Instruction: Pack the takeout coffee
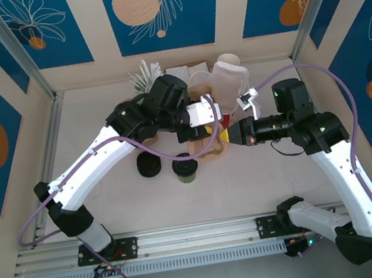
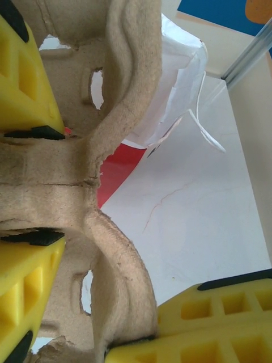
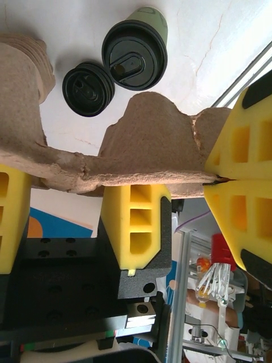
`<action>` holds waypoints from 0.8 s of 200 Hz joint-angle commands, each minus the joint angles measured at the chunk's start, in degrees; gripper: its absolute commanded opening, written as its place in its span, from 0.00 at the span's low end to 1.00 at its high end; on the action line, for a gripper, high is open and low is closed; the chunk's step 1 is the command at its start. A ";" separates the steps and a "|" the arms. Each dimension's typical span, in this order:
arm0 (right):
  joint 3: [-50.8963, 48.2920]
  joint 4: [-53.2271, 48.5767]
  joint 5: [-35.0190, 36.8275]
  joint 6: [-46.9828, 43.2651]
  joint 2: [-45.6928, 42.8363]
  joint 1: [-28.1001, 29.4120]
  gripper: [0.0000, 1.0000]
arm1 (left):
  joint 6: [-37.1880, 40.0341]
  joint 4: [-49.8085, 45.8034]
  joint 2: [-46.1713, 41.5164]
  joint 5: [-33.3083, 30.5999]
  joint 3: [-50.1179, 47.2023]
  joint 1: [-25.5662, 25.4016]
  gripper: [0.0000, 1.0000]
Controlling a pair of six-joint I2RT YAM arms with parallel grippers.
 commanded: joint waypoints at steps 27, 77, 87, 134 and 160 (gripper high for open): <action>-0.48 -1.79 0.49 -2.37 -1.37 0.23 0.00 | -1.40 -2.14 0.86 -0.37 2.86 -0.59 0.51; -0.62 -2.39 1.55 -2.84 -1.38 0.24 0.00 | -1.32 -2.38 0.92 -1.09 3.06 -0.59 0.48; -0.66 -2.28 1.58 -2.91 -1.42 0.18 0.00 | -1.36 -2.55 1.12 -1.01 3.17 -0.59 0.47; -0.46 -2.52 2.25 -2.91 -1.65 -0.43 0.00 | -1.86 -2.29 1.58 -0.83 3.74 -0.54 0.40; 0.73 -5.08 4.42 -3.54 -2.42 -2.29 0.12 | -3.39 -3.97 2.86 -0.71 6.58 -0.41 0.38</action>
